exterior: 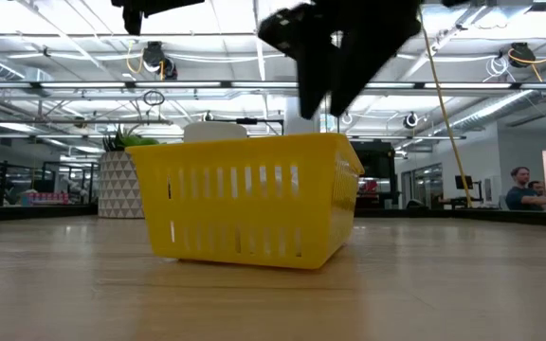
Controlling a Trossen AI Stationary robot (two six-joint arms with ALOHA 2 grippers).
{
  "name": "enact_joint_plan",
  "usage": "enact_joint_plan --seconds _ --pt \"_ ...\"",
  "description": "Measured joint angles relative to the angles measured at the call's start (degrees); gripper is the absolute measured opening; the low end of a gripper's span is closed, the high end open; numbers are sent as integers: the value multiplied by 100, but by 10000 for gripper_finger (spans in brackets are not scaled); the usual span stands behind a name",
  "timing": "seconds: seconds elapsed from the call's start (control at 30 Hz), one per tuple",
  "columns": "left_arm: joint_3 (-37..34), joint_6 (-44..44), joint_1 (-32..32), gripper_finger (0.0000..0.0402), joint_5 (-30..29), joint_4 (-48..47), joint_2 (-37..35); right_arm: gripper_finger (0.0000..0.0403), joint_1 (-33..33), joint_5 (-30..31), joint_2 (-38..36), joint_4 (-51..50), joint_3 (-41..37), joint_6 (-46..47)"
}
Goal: Pick and place pill bottles into a basket
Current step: Adjust the white medicine bottle in the yellow bin
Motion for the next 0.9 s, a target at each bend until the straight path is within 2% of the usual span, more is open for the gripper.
enact_joint_plan --seconds 0.1,0.23,0.43,0.73,0.9 --pt "2 27 0 14 -2 -58 -2 136 0 -14 285 -82 454 -134" --pt "2 1 0 4 -7 -184 0 135 2 -34 482 -50 693 -181" --pt "2 -53 0 25 -10 -325 0 143 0 -594 707 1 697 144" --pt "2 -20 0 4 -8 -292 0 146 13 -636 759 321 665 219" --pt "2 -32 0 22 -6 -291 0 146 20 -973 761 621 367 380"
